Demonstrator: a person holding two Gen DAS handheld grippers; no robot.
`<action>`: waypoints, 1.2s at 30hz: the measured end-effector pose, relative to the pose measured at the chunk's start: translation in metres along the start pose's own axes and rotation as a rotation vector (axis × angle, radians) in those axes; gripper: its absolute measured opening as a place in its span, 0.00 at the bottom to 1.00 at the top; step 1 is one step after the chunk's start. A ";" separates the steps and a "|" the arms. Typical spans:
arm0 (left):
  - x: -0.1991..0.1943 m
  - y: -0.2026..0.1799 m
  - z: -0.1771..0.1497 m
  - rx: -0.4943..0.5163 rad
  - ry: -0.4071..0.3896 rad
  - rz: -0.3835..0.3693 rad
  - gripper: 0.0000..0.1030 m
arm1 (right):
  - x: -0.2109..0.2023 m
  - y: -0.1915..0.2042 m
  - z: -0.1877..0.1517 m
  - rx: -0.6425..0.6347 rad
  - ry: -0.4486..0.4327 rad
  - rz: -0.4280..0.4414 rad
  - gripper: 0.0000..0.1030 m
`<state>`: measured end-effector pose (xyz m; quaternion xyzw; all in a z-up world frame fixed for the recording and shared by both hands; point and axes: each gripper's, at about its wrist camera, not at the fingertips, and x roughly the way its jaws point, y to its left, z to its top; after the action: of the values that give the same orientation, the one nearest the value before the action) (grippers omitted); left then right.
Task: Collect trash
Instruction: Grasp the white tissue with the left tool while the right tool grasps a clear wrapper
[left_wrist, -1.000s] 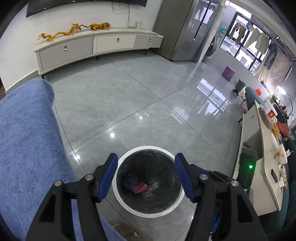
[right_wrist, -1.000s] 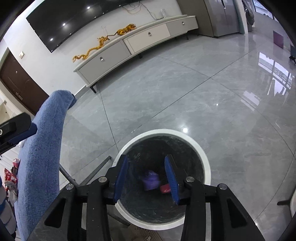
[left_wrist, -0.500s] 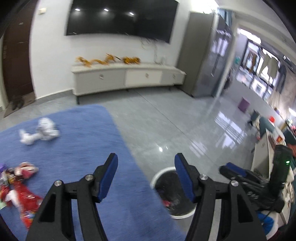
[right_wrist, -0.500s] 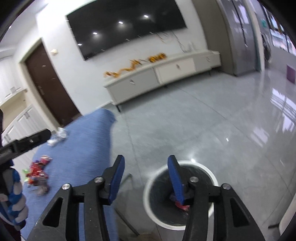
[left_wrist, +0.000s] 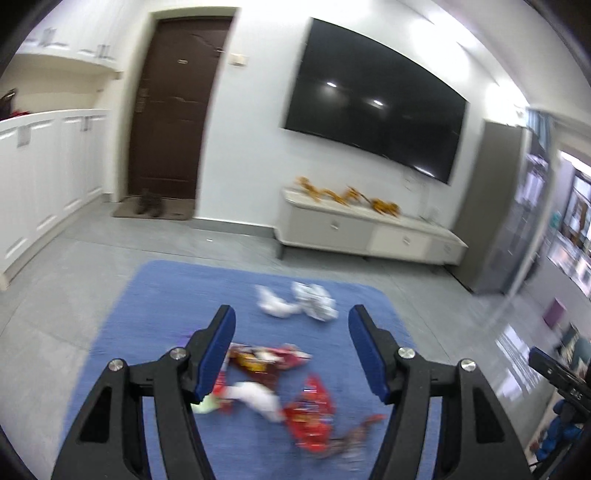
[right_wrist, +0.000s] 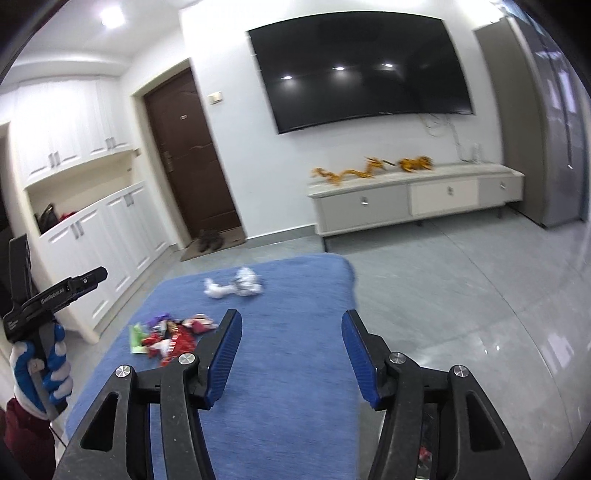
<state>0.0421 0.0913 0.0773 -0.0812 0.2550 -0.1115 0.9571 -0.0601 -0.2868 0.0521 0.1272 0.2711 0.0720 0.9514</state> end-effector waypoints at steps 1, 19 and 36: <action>-0.005 0.016 0.001 -0.021 -0.011 0.020 0.60 | 0.003 0.008 0.001 -0.009 0.003 0.012 0.52; 0.045 0.069 -0.047 -0.101 0.127 -0.049 0.60 | 0.107 0.088 -0.050 -0.080 0.257 0.117 0.52; 0.164 0.025 -0.105 0.039 0.361 -0.039 0.57 | 0.195 0.082 -0.092 -0.050 0.436 0.203 0.52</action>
<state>0.1320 0.0630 -0.0948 -0.0462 0.4187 -0.1475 0.8949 0.0499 -0.1493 -0.0973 0.1117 0.4543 0.1995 0.8610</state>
